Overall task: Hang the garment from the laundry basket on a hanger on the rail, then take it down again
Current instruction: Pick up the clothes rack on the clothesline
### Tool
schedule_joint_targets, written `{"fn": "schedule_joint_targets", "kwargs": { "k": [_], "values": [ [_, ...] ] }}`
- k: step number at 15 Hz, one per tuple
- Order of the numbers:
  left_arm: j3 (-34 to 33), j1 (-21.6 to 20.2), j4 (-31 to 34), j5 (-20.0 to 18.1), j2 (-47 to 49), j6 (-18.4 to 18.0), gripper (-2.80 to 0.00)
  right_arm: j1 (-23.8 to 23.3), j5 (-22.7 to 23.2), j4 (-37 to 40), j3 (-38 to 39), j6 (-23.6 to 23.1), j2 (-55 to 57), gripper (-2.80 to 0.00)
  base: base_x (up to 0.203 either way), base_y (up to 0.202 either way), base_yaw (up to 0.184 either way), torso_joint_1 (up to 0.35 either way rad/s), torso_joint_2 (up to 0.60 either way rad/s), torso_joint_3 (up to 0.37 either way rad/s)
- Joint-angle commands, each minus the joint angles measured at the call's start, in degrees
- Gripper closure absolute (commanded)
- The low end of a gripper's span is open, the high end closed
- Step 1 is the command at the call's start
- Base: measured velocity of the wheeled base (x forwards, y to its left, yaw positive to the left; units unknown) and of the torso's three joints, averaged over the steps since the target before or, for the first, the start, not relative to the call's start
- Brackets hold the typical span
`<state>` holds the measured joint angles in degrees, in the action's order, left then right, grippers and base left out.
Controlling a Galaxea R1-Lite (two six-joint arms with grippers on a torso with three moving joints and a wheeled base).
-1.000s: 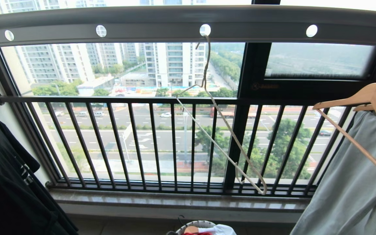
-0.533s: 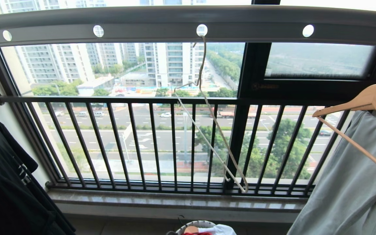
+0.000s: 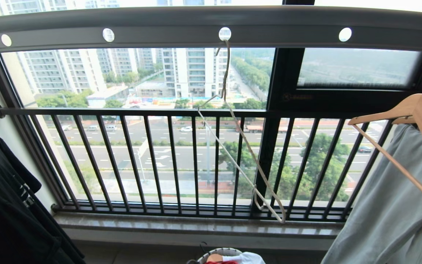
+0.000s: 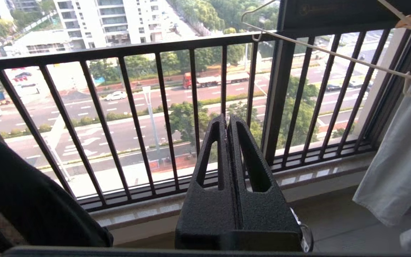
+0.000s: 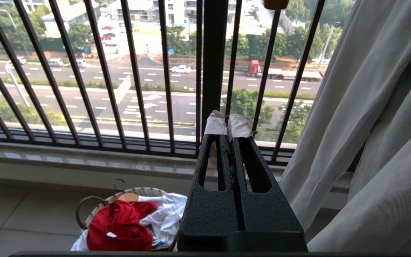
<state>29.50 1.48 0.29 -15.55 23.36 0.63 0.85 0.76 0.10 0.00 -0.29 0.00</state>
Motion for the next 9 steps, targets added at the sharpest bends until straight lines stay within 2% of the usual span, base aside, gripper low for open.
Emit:
{"fn": "schedule_joint_targets", "kwargs": {
  "k": [1,2,4,6,9],
  "values": [
    [6.7,0.9,0.0,-7.5,14.7,0.1,0.00,0.0,0.0,0.0,0.0,-0.1,0.1,0.00,0.000,0.000,0.000,0.000,0.00,0.000],
    [9.1,2.5,0.0,-9.8,19.2,0.1,0.00,0.0,0.0,0.0,0.0,-0.1,0.1,0.00,0.000,0.000,0.000,0.000,0.00,0.000],
    [14.4,8.5,-0.1,-12.1,28.3,0.5,0.00,0.0,0.0,0.0,0.0,-0.1,0.1,0.00,0.000,0.000,0.000,0.000,0.00,0.000],
    [20.7,16.9,-0.2,-13.1,37.1,2.6,0.00,0.0,0.0,0.0,0.0,-0.1,0.1,0.00,0.000,0.000,0.000,0.000,0.00,0.000],
    [27.9,27.2,-2.3,-13.2,47.2,6.4,0.00,0.0,0.0,0.0,0.0,0.0,0.1,0.00,0.000,0.000,0.000,0.000,0.00,0.000]
  ]
}}
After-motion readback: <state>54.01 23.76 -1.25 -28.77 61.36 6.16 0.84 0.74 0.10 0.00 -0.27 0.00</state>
